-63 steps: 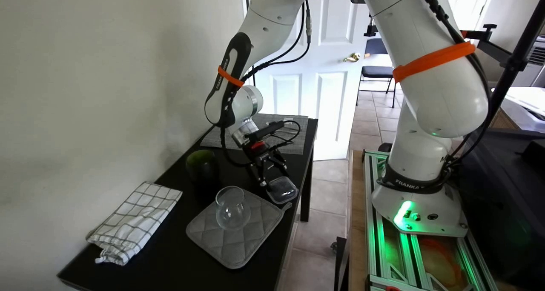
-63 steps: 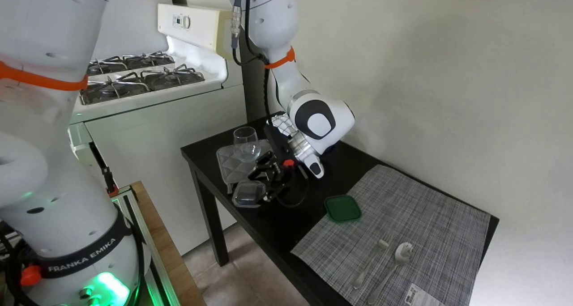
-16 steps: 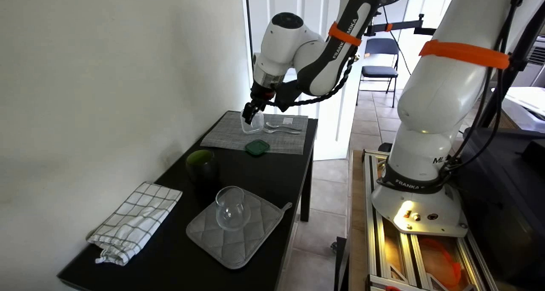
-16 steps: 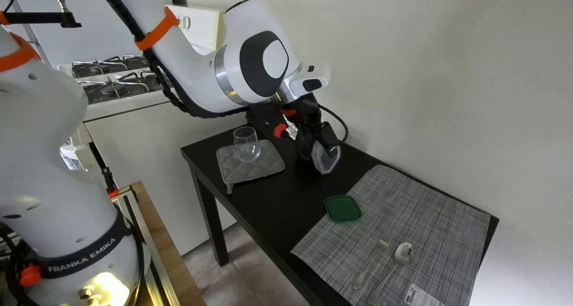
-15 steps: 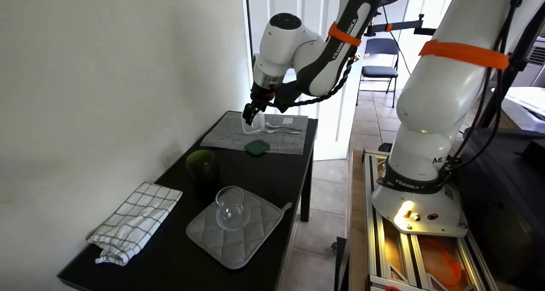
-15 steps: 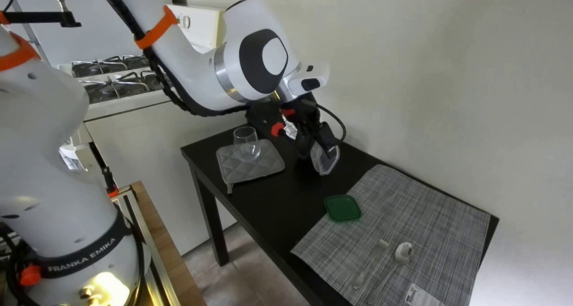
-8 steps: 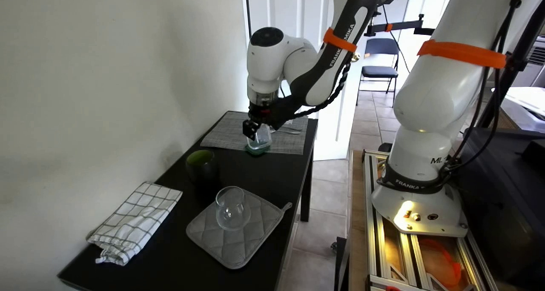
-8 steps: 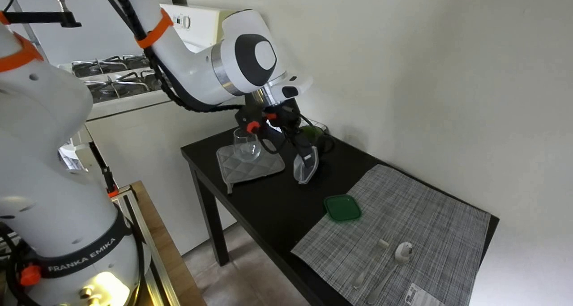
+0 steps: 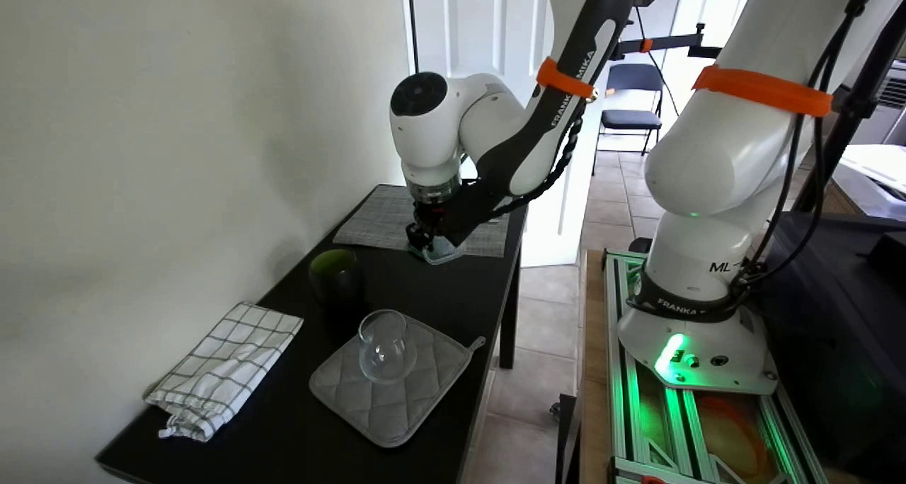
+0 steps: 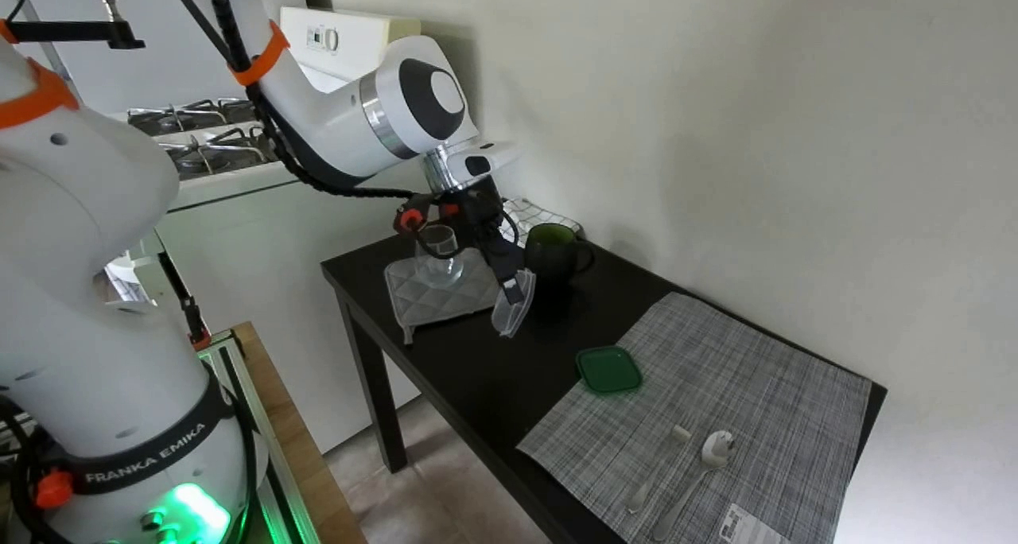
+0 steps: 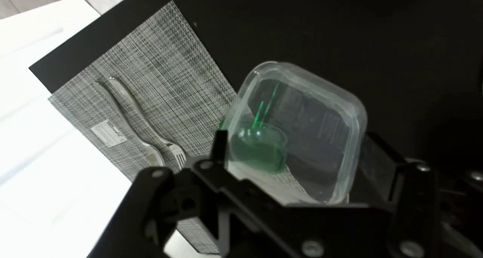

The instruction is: Turn the small lunchbox over

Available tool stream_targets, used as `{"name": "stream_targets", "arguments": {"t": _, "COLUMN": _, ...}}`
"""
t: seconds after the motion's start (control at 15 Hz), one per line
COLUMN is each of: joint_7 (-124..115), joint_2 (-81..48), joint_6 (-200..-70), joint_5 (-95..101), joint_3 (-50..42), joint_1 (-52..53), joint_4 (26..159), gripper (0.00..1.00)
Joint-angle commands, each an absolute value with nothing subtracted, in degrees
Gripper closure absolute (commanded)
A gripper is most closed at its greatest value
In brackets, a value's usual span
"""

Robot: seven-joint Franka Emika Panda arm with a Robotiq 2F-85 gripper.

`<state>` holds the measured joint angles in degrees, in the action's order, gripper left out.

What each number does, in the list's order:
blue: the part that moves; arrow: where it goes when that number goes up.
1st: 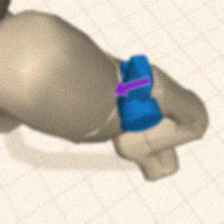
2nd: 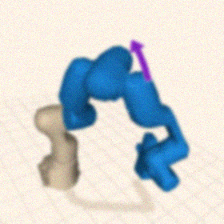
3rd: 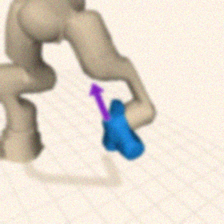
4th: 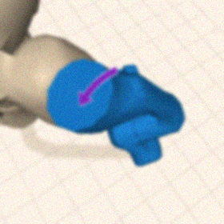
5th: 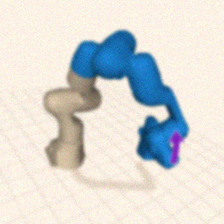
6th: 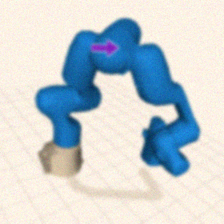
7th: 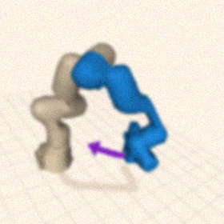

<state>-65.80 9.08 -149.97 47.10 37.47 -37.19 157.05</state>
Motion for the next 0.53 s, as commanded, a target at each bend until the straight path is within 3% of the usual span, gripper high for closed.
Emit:
{"name": "stream_targets", "arguments": {"t": 0.0, "joint_7": -78.1, "joint_2": 10.2, "joint_6": -148.0, "joint_5": 48.9, "joint_3": 46.9, "joint_1": -42.7, "joint_4": 157.9, "gripper": 0.39}}
{"name": "stream_targets", "arguments": {"t": 0.47, "joint_7": -100.9, "joint_2": 7.7, "joint_6": -139.8, "joint_5": 56.3, "joint_3": 64.6, "joint_1": -52.4, "joint_4": 157.1, "gripper": 0.39}}
